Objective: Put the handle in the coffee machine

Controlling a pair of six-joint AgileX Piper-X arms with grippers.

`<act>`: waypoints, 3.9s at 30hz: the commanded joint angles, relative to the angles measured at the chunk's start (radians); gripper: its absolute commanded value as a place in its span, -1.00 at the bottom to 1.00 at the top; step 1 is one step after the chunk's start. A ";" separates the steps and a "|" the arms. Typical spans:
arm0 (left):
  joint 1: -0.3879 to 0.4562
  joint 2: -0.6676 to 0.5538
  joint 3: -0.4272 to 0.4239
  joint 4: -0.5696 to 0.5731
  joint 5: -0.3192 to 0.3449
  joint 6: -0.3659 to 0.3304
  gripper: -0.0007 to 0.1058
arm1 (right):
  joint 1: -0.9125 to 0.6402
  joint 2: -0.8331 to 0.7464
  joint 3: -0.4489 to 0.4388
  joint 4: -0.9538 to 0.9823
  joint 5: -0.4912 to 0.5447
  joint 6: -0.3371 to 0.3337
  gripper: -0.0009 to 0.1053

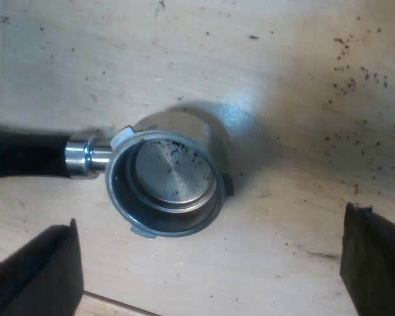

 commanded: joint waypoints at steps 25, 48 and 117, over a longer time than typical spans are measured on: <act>0.002 -0.110 -0.002 0.001 0.192 -0.055 0.47 | 0.114 0.181 0.019 -0.174 0.163 0.141 0.72; 0.002 -0.110 -0.002 0.001 0.192 -0.055 0.47 | 0.133 0.185 0.142 -0.406 0.109 0.155 0.72; 0.002 -0.110 -0.002 0.001 0.192 -0.058 0.47 | 0.086 0.253 0.093 -0.337 0.057 0.051 0.21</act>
